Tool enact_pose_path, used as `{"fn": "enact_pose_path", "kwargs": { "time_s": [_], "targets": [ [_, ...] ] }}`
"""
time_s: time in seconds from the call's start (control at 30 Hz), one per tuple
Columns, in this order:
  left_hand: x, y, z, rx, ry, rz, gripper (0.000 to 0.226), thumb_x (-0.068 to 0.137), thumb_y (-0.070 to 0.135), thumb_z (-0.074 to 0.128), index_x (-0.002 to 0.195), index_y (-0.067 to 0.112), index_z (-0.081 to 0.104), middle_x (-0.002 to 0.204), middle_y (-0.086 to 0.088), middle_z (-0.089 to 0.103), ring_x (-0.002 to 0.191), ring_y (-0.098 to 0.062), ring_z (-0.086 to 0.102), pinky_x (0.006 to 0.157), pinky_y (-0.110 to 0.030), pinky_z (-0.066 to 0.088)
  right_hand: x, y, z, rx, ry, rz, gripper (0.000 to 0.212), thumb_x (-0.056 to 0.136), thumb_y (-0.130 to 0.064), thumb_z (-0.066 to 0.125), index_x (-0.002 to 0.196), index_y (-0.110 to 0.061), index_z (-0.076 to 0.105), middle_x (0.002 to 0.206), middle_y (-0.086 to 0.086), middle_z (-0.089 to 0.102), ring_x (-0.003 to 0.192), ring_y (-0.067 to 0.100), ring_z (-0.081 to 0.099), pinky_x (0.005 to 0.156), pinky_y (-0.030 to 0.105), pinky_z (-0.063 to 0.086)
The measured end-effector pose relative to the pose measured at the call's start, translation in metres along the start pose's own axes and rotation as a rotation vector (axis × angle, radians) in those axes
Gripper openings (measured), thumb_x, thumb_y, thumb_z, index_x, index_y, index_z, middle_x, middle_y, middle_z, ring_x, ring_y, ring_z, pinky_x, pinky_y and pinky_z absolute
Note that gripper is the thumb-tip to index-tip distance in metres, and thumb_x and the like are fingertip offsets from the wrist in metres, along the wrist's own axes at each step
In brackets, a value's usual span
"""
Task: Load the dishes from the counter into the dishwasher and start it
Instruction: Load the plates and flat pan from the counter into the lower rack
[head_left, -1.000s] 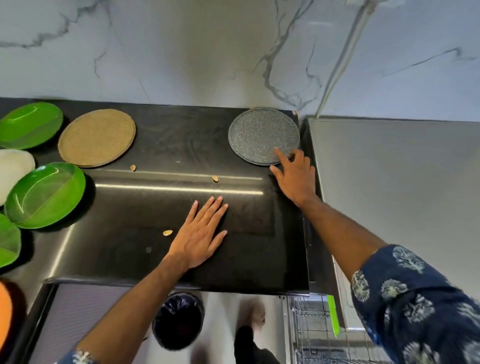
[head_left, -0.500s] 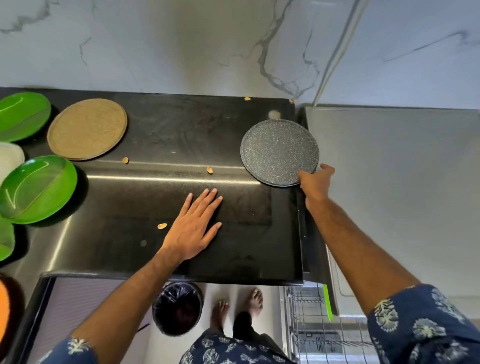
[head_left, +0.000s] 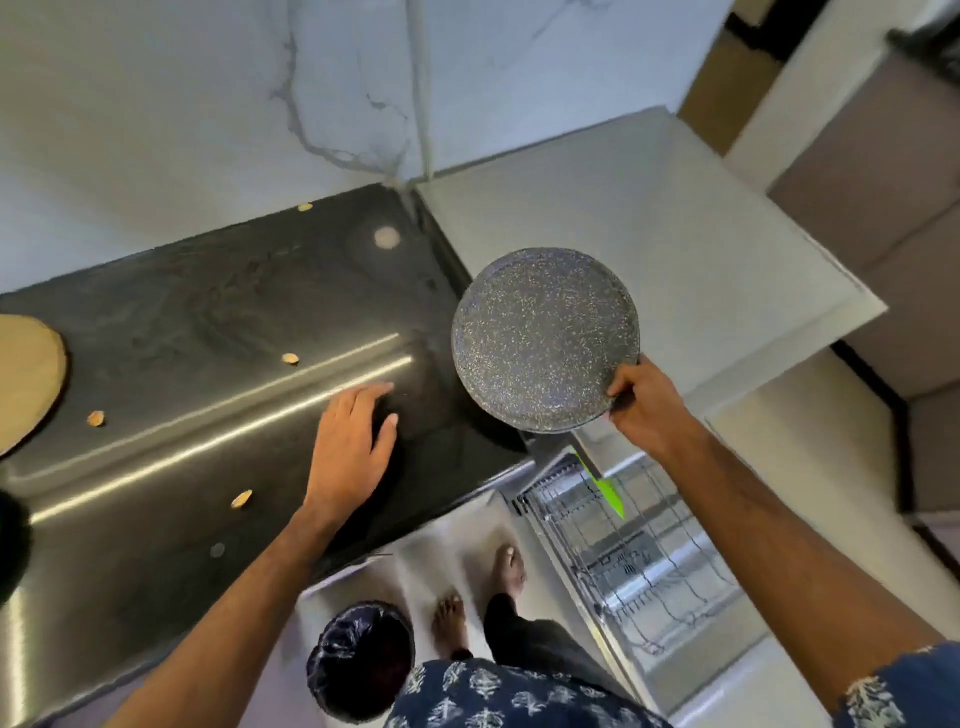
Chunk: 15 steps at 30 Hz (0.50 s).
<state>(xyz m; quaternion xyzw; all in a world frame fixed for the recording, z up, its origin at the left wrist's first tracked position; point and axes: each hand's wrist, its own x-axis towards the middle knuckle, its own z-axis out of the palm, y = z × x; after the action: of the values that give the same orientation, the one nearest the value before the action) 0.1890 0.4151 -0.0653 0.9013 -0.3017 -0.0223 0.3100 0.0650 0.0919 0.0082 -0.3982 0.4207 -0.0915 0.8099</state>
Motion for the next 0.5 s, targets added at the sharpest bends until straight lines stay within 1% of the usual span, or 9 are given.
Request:
{"fn": "enact_pose_path", "kwargs": {
  "time_s": [0.07,0.13,0.2,0.23,0.3,0.37,0.4,0.47,0.5],
  "targets": [
    [0.018,0.048,0.014,-0.401,-0.126,0.053,0.041,0.100,0.031,0.052,0.140,0.021,0.047,0.138,0.005,0.050,0.121,-0.017,0.057,0.101,-0.042,0.048,-0.029,-0.002,-0.044,0.033,0.049,-0.029,0.047,0.065,0.022,0.023,0.086,-0.009,0.051,0.075,0.002,0.053,0.062,0.013,0.047,0.047,0.021,0.040],
    [0.034,0.104,0.026,-0.740,-0.318,0.081,0.049,0.100,0.030,0.055,0.146,0.023,0.041,0.143,0.006,0.049,0.116,-0.018,0.061,0.094,-0.039,0.052,-0.054,-0.002,-0.086,0.062,0.093,-0.066,0.047,0.058,0.020,0.028,0.088,-0.008,0.052,0.077,0.002,0.054,0.061,0.012,0.049,0.044,0.021,0.042],
    [0.046,0.165,0.043,-0.902,-0.486,0.115,0.045,0.100,0.021,0.055,0.144,0.017,0.044,0.136,0.004,0.057,0.114,-0.018,0.062,0.094,-0.034,0.053,-0.075,-0.002,-0.134,0.077,0.173,-0.089,0.045,0.057,0.019,0.033,0.089,-0.008,0.051,0.079,0.005,0.054,0.064,0.014,0.051,0.044,0.023,0.045],
    [0.049,0.192,0.053,-0.911,-0.549,0.139,0.039,0.100,0.018,0.055,0.138,0.015,0.048,0.127,0.007,0.062,0.112,-0.015,0.062,0.094,-0.031,0.051,-0.084,-0.002,-0.157,0.083,0.203,-0.102,0.043,0.060,0.020,0.032,0.089,-0.007,0.051,0.079,0.006,0.054,0.065,0.015,0.051,0.045,0.024,0.046],
    [0.050,0.238,0.076,-0.791,-0.619,0.204,0.025,0.099,0.022,0.056,0.124,0.019,0.054,0.104,0.016,0.067,0.099,-0.007,0.063,0.086,-0.026,0.050,-0.103,-0.001,-0.201,0.098,0.217,-0.136,0.041,0.066,0.022,0.033,0.092,-0.004,0.052,0.078,0.009,0.057,0.065,0.018,0.054,0.048,0.027,0.050],
    [0.039,0.276,0.106,-0.673,-0.703,0.235,0.016,0.101,0.025,0.055,0.117,0.024,0.054,0.094,0.018,0.067,0.090,-0.004,0.064,0.079,-0.024,0.052,-0.122,0.001,-0.250,0.110,0.190,-0.152,0.036,0.072,0.022,0.041,0.096,-0.001,0.056,0.080,0.010,0.066,0.069,0.022,0.064,0.056,0.029,0.057],
    [0.031,0.292,0.122,-0.645,-0.743,0.240,0.013,0.102,0.023,0.055,0.115,0.022,0.054,0.090,0.015,0.066,0.085,-0.001,0.063,0.075,-0.021,0.051,-0.132,0.004,-0.274,0.122,0.190,-0.150,0.034,0.074,0.021,0.047,0.100,0.001,0.058,0.086,0.011,0.070,0.075,0.023,0.068,0.062,0.031,0.060],
    [0.015,0.307,0.152,-0.551,-0.794,0.250,0.007,0.102,0.019,0.054,0.110,0.018,0.053,0.081,0.014,0.060,0.072,0.007,0.058,0.064,-0.011,0.045,-0.146,0.015,-0.314,0.104,0.190,-0.120,0.034,0.076,0.014,0.058,0.109,0.005,0.061,0.102,0.015,0.071,0.090,0.026,0.071,0.072,0.033,0.061],
    [0.006,0.314,0.175,-0.481,-0.858,0.243,0.009,0.102,0.020,0.054,0.112,0.018,0.053,0.083,0.014,0.060,0.072,0.006,0.059,0.063,-0.010,0.044,-0.152,0.021,-0.337,0.078,0.191,-0.094,0.037,0.075,0.009,0.064,0.112,0.006,0.062,0.108,0.017,0.070,0.096,0.028,0.070,0.075,0.033,0.061]
  ]
}}
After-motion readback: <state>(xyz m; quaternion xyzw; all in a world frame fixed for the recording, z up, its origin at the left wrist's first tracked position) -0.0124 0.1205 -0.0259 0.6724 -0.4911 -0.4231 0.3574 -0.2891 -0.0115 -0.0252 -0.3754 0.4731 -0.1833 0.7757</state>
